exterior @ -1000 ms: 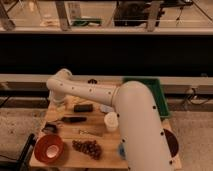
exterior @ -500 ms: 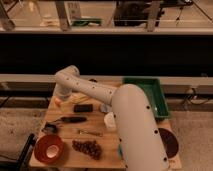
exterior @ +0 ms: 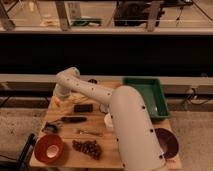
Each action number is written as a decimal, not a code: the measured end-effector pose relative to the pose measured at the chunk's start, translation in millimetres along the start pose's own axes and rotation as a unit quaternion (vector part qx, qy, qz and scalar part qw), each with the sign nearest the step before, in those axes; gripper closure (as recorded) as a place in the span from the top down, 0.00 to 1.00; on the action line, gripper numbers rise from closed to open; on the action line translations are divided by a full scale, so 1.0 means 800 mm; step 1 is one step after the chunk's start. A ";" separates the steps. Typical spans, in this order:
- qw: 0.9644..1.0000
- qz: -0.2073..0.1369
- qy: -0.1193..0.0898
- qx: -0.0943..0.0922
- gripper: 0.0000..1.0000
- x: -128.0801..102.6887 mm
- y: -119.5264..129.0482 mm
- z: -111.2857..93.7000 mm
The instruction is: Place apple in red bowl
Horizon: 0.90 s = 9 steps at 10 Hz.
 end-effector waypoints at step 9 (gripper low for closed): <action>0.999 0.040 0.002 -0.006 0.37 0.047 0.004 0.016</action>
